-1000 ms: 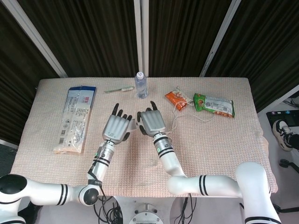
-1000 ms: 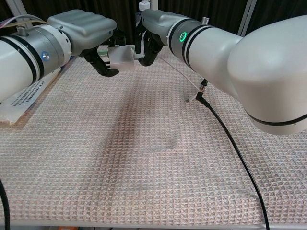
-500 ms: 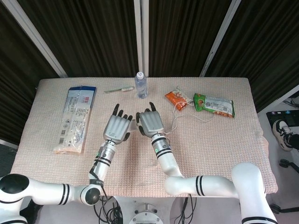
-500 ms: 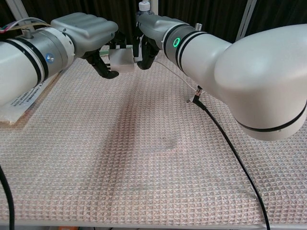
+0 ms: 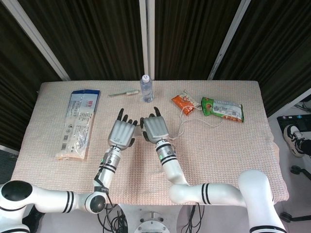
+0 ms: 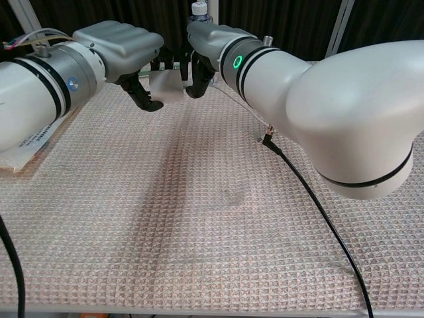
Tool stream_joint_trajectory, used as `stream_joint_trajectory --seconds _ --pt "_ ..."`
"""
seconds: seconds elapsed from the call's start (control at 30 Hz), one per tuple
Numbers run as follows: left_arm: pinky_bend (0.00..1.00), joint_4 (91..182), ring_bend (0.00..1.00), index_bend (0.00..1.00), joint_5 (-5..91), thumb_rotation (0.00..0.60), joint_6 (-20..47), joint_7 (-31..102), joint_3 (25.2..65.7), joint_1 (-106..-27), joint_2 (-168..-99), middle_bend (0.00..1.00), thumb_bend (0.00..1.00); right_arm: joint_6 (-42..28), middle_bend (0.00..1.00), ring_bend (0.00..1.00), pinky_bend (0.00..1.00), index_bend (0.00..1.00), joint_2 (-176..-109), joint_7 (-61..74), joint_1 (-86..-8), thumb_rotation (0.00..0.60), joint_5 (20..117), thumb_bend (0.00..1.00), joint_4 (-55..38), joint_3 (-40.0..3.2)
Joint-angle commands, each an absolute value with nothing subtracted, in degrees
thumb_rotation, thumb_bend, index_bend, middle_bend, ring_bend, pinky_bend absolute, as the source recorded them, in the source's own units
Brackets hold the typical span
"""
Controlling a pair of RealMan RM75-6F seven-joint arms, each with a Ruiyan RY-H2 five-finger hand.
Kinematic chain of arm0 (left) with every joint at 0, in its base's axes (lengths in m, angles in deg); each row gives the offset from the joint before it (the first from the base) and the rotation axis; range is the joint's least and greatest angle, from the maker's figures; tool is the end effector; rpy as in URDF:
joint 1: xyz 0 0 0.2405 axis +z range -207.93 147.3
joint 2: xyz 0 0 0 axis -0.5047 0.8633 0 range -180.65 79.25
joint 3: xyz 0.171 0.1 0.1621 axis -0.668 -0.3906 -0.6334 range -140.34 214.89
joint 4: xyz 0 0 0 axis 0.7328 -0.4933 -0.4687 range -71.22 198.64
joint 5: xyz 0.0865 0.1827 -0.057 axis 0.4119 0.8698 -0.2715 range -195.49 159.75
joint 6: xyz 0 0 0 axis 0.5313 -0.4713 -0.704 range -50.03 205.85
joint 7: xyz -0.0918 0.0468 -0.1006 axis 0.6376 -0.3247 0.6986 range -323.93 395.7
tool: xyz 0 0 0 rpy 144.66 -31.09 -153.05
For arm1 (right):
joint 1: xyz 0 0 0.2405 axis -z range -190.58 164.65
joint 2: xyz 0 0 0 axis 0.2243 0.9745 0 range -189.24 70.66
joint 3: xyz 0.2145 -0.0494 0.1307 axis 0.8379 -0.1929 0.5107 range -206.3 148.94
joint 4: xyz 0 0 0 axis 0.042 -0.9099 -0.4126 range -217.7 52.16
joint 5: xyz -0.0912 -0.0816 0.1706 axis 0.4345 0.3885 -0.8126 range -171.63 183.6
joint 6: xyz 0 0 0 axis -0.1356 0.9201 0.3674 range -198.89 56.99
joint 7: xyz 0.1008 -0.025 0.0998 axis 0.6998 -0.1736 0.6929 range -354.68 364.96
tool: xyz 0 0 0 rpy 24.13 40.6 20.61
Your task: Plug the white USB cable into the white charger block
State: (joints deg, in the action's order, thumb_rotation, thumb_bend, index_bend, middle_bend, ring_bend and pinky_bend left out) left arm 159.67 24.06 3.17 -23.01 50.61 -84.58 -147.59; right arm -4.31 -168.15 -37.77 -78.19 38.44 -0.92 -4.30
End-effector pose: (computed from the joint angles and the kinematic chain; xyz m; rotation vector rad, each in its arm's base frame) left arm -0.0555 0.3335 -0.0268 -1.7906 -0.6364 -0.7439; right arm 0.0183 -0.3597 -0.0767 1.7330 -1.0540 0.9984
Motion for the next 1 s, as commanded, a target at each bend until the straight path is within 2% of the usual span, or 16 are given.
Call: stream_joint_trajectory --seconds 0.03,0.2,0.33,0.47,0.63,0.87,1.0 --pt "0.0 159.5 0.2 0.45 23.9 0.515 3.1 -22.9 50.6 -84.5 -147.7 0.41 0.36 -4.2 0.51 0.3 0.02 0.57 -168.2 -38.0 -78.2 0.6 38.4 0.37 -1.0 -4.3" --pt "0.0 159.4 0.2 0.45 24.0 0.517 3.2 -22.4 50.4 -84.3 -147.5 0.41 0.36 -4.4 0.44 0.26 0.02 0.4 -167.7 -38.0 -77.7 0.6 38.5 0.29 -0.4 -4.5" --pt "0.0 159.4 0.2 0.45 24.4 0.516 3.3 -21.6 50.3 -84.0 -147.1 0.41 0.36 -4.5 0.38 0.23 0.02 0.21 -167.1 -37.8 -77.1 0.6 38.5 0.11 0.0 -4.7" --pt "0.0 159.4 0.2 0.45 25.1 0.514 3.4 -20.3 49.8 -83.3 -146.6 0.4 0.36 -4.3 0.34 0.21 0.02 0.1 -166.0 -37.5 -76.2 0.6 38.7 0.06 1.0 -5.1" --pt "0.0 157.7 0.2 0.45 26.1 0.517 5.0 -15.9 48.4 -81.1 -145.3 0.38 0.36 -2.8 0.29 0.19 0.01 0.04 -161.6 -38.0 -73.5 0.6 39.8 0.06 5.3 -6.7" --pt "0.0 151.6 0.18 0.42 24.8 0.513 10.3 -8.7 46.1 -77.8 -145.1 0.36 0.35 -0.4 0.26 0.17 0.0 0.03 -151.7 -36.9 -67.4 0.6 43.4 0.06 14.3 -10.5" --pt "0.0 147.7 0.18 0.41 23.7 0.532 13.2 -6.0 45.6 -76.8 -146.2 0.36 0.35 0.2 0.26 0.17 0.0 0.02 -146.6 -34.0 -63.8 0.6 46.1 0.06 17.9 -12.3"
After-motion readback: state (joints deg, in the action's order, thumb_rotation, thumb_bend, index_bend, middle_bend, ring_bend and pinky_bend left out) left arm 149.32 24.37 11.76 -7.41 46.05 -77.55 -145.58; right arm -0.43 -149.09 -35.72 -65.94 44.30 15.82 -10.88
